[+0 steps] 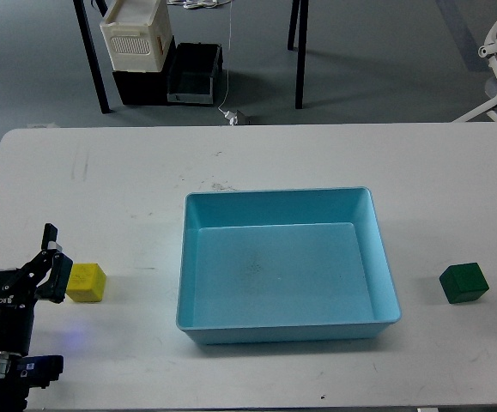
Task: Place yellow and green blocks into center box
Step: 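Raise the right gripper away from the table, then lower the right gripper down onto the dark green cube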
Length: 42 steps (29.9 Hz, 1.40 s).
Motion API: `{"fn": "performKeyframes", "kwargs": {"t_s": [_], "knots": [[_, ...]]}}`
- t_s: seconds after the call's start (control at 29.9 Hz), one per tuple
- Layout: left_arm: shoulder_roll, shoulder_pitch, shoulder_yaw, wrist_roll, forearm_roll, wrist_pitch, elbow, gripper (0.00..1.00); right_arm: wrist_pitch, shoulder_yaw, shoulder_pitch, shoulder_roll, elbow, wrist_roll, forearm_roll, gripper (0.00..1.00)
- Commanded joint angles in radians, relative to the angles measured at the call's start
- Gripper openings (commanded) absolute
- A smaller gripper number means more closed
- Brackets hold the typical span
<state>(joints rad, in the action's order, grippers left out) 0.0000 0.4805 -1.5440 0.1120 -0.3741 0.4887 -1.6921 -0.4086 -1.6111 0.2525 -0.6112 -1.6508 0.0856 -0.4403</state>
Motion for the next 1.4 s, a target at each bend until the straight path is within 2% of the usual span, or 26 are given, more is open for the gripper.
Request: {"fn": "performKeyframes", "kwargs": {"t_s": [0.0,0.1,0.27,0.53,0.64,0.8,0.9,1.0,1.1,1.17,1.37], "knots": [[0.0,0.0,-0.001,0.001,0.0,0.0,0.0,1.0,0.065,0.066,-0.091,-0.172,0.0,0.042,0.005,1.0],[0.0,0.001,-0.001,0.001,0.0,0.0,0.0,1.0,0.109,0.123,-0.175,-0.246,-0.001,0.062,0.049,1.0],[0.0,0.003,-0.001,0.001,0.0,0.0,0.0,1.0,0.198,0.261,-0.37,-0.285,-0.006,0.124,0.222,1.0],[0.0,0.001,-0.001,0.0,0.0,0.0,0.0,1.0,0.303,0.636,-0.723,-0.383,0.0,0.148,0.514,1.0],[0.0,0.001,-0.001,-0.002,-0.002,0.0,0.0,1.0,0.31,0.772,-0.86,-0.452,0.002,0.19,0.567,1.0],[0.0,-0.003,-0.001,-0.003,-0.002,0.0,0.0,1.0,0.307,1.034,-1.155,-0.51,0.019,0.298,0.603,1.0],[0.0,-0.016,-0.001,-0.003,-0.002,0.0,0.0,1.0,0.301,1.288,-1.372,-0.507,0.02,0.335,0.636,1.0],[0.0,-0.017,-0.001,-0.003,-0.002,0.0,0.0,1.0,0.295,1.52,-1.566,-0.499,0.019,0.344,0.713,1.0],[0.0,-0.017,-0.001,-0.003,-0.002,0.0,0.0,1.0,0.268,1.672,-1.7,-0.48,0.019,0.376,0.782,1.0],[0.0,-0.017,-0.001,-0.003,-0.002,0.0,-0.001,1.0,0.214,1.735,-1.751,-0.472,0.02,0.401,0.828,1.0],[0.0,-0.02,-0.001,-0.002,-0.002,0.0,-0.001,1.0,-0.013,1.813,-1.759,-0.47,0.039,0.403,1.089,1.0]]}}
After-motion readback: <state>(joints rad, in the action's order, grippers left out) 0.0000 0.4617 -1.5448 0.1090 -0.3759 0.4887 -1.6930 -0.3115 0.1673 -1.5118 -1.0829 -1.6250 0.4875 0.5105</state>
